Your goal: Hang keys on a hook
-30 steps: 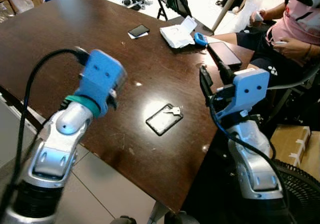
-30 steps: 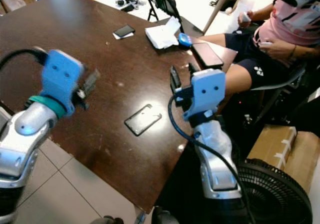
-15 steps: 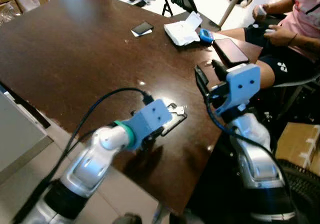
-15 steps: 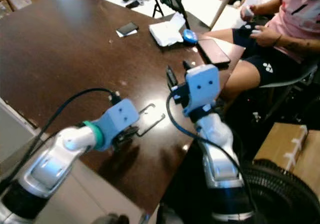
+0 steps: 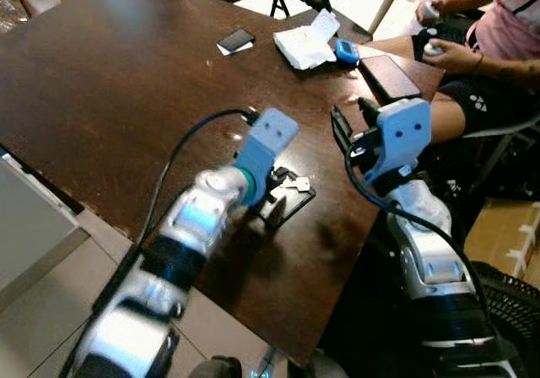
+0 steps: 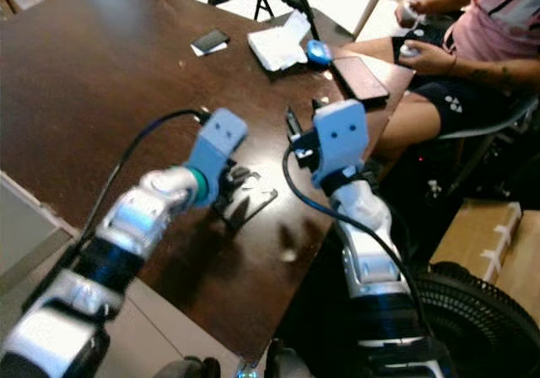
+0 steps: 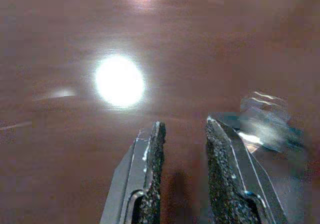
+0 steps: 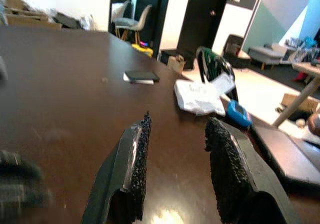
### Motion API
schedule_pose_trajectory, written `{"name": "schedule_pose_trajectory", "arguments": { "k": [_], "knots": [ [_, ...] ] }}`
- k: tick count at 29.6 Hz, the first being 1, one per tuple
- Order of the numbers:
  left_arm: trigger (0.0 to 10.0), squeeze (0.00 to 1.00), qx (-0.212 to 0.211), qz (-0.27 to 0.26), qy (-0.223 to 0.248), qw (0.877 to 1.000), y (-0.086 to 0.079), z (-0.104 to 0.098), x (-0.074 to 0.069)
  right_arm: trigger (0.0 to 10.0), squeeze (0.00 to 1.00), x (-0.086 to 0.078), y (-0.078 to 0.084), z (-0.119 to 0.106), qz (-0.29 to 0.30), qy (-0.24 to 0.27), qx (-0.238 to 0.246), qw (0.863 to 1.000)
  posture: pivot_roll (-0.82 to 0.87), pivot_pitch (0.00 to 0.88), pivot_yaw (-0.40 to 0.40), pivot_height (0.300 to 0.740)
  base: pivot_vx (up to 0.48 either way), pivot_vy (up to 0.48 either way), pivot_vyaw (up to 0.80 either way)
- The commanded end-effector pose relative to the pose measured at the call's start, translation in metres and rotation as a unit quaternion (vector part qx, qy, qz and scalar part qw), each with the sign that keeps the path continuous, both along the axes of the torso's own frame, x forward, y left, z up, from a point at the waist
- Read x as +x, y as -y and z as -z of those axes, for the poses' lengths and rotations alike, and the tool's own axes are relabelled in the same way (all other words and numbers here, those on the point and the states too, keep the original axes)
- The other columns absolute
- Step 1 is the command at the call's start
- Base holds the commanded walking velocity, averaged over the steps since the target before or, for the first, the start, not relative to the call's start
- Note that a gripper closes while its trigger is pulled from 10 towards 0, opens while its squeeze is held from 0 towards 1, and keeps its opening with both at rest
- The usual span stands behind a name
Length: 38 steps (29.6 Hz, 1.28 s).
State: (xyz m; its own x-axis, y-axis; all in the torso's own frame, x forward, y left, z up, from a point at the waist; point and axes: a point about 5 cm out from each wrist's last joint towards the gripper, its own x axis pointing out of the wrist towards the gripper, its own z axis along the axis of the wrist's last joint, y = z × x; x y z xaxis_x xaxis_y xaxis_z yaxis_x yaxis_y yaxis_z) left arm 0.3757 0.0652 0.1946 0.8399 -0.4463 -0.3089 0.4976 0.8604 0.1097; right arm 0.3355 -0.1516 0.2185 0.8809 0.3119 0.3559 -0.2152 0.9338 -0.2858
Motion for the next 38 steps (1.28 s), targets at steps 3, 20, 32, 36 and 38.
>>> {"name": "schedule_pose_trajectory", "arguments": {
  "k": [3, 20, 32, 36, 38],
  "knots": [
    [10.0, 0.0, -0.027, 0.002, -0.052, 0.998, -0.016, 0.009, 0.001, 10.0, 0.0, 0.001, 0.003, 0.009, -0.006, -0.019, -0.002, 1.0, 0.03, 0.244, 0.107, 0.74, 0.0, 0.0, 0.0],
    [10.0, 0.0, -0.212, 0.214, -0.012, 0.953, 0.009, -0.027, -0.034, 10.0, 0.0, 0.006, 0.003, 0.009, -0.017, -0.025, -0.012, 0.999, 0.04, 0.263, 0.087, 0.74, 0.0, 0.0, 0.0],
    [10.0, 0.0, 0.015, 0.314, -0.014, 0.949, 0.023, 0.044, -0.063, 10.0, 0.0, 0.003, 0.009, 0.01, -0.009, -0.021, -0.01, 1.0, 0.01, 0.248, 0.093, 0.74, 0.0, 0.0, 0.0],
    [10.0, 0.0, 0.077, 0.259, -0.023, 0.963, 0.023, 0.063, -0.053, 10.0, 0.0, 0.002, 0.01, 0.01, -0.006, -0.02, -0.01, 1.0, 0.01, 0.246, 0.093, 0.74, 0.0, 0.0, 0.0],
    [10.0, 0.0, 0.095, 0.211, -0.032, 0.972, 0.018, 0.069, -0.045, 10.0, 0.0, 0.002, 0.009, 0.01, -0.006, -0.019, -0.009, 1.0, 0.01, 0.245, 0.093, 0.74, 0.0, 0.0, 0.0]
  ]
}}
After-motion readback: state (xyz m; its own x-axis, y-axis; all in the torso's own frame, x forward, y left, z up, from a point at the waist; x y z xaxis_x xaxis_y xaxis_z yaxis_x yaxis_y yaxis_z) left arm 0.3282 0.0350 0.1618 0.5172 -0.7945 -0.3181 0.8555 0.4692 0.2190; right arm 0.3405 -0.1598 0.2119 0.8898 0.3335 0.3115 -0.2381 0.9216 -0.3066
